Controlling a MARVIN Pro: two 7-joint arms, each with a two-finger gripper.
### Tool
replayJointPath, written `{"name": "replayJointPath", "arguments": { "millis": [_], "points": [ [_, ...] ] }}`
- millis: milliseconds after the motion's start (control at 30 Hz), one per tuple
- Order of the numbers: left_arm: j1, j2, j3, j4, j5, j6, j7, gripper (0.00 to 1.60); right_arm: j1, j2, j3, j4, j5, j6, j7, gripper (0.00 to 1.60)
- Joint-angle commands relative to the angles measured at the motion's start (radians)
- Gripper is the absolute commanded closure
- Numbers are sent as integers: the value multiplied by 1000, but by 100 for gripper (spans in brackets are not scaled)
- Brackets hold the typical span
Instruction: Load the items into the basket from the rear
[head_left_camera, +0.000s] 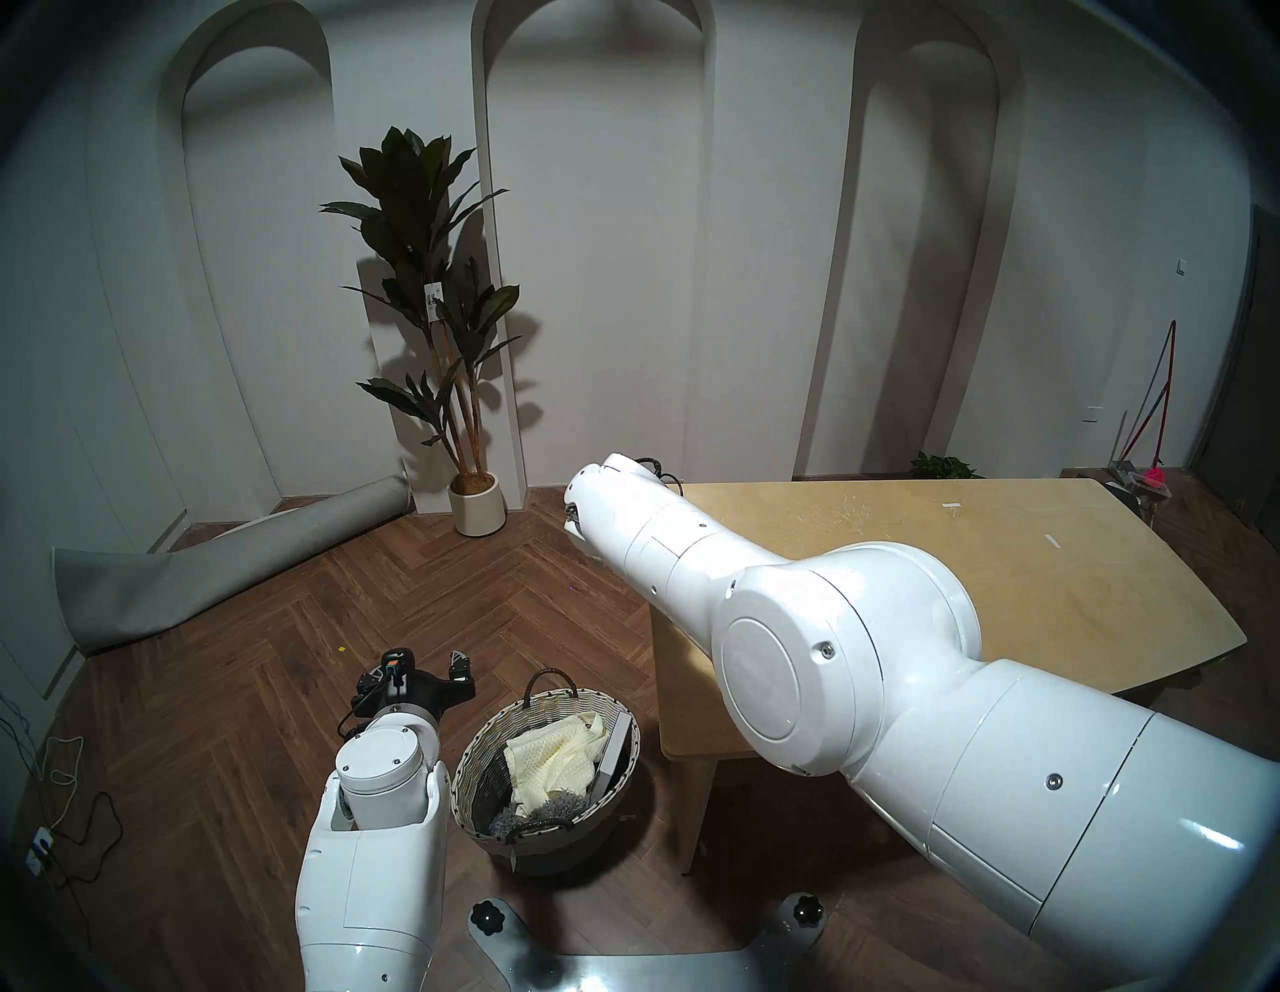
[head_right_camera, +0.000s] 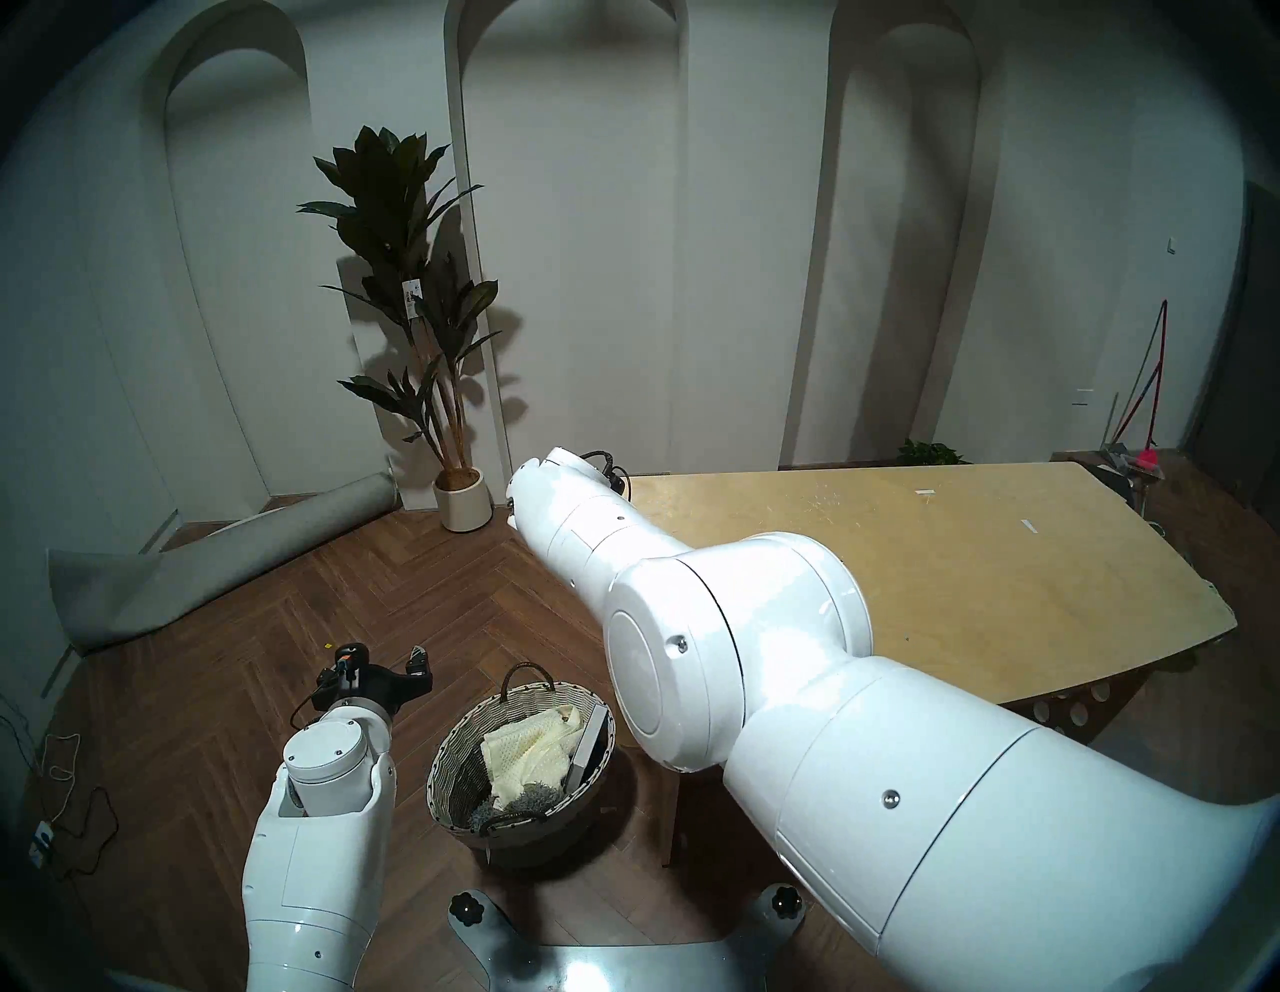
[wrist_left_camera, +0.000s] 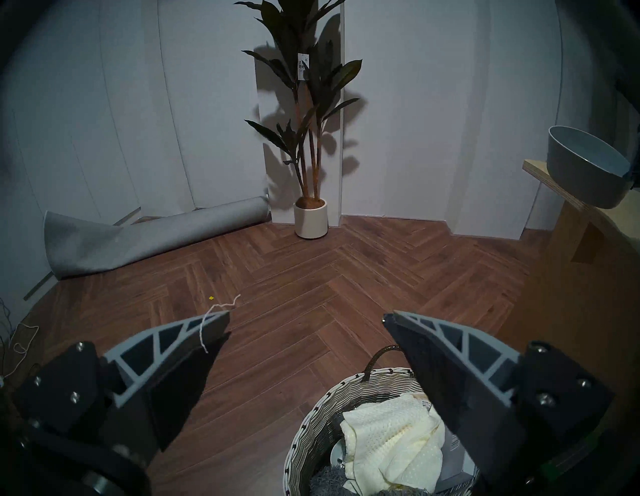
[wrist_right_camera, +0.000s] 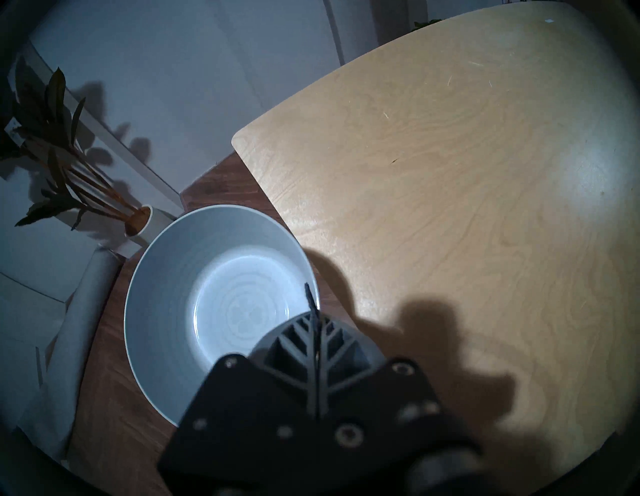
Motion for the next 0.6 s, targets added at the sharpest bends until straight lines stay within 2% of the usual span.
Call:
{"name": "replayJointPath", "arguments": {
  "millis": [0, 567],
  "points": [
    [-6, -6, 0, -24, 0, -13, 9, 0, -9, -14, -23, 2, -2, 41, 14, 160],
    [5, -16, -25, -20, -13, -15, 41, 0, -34, -14, -51, 1, 39, 153, 84, 160]
  ]
}}
